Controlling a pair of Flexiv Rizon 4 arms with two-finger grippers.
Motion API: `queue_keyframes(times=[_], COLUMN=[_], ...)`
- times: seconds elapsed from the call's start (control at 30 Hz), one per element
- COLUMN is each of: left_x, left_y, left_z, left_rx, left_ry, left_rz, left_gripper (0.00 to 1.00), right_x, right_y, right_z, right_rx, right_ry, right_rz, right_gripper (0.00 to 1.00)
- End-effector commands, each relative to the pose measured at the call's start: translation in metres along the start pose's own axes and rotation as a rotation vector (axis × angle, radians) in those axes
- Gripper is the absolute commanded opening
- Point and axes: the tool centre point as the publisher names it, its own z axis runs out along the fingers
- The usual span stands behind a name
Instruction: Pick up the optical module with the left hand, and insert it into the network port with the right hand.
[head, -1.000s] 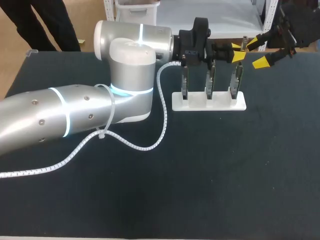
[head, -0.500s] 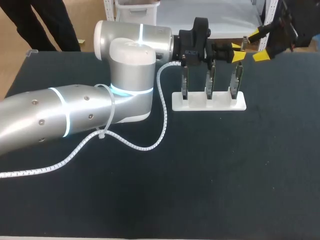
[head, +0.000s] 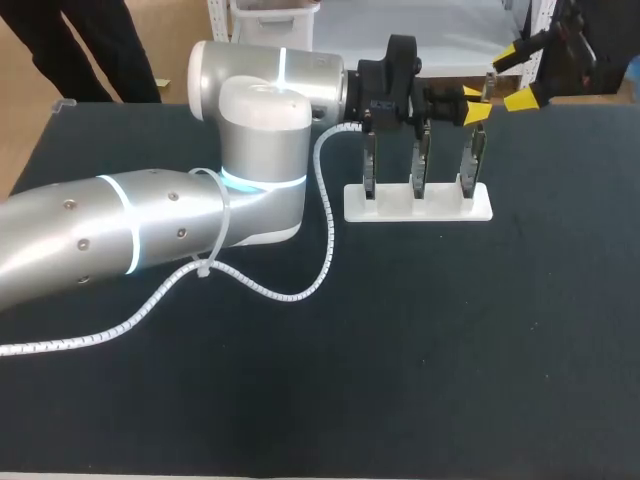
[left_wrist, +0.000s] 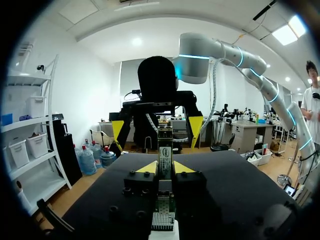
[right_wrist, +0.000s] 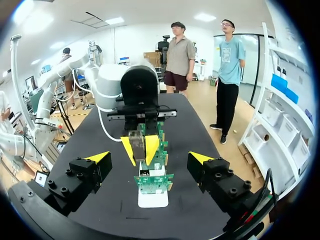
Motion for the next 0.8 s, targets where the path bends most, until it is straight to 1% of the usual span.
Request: queue_keyframes(times=[0.03,0.23,0.8], left_x=[-0.001,-0.001,-0.001], left_y=[-0.002,-0.002,-0.002], left_z=[-0.001,-0.001,-0.001], left_rx=[-0.005,-0.005,-0.005], left_ry=[0.002,0.002,0.002], left_rz=[0.000,0.000,0.000], left_gripper=[0.00,0.00,0.00], right_x=[-0.007,-0.013,-0.020], right_y=[0.012,0.017,0.024], right_z=[0.000,0.002,0.008], right_rx=[0.027,0.038,0.021], right_ry=[0.000,-0.012,-0.020], right_rz=[-0.012,-0.018,-0.029], right_gripper=[1.00,1.00,1.00])
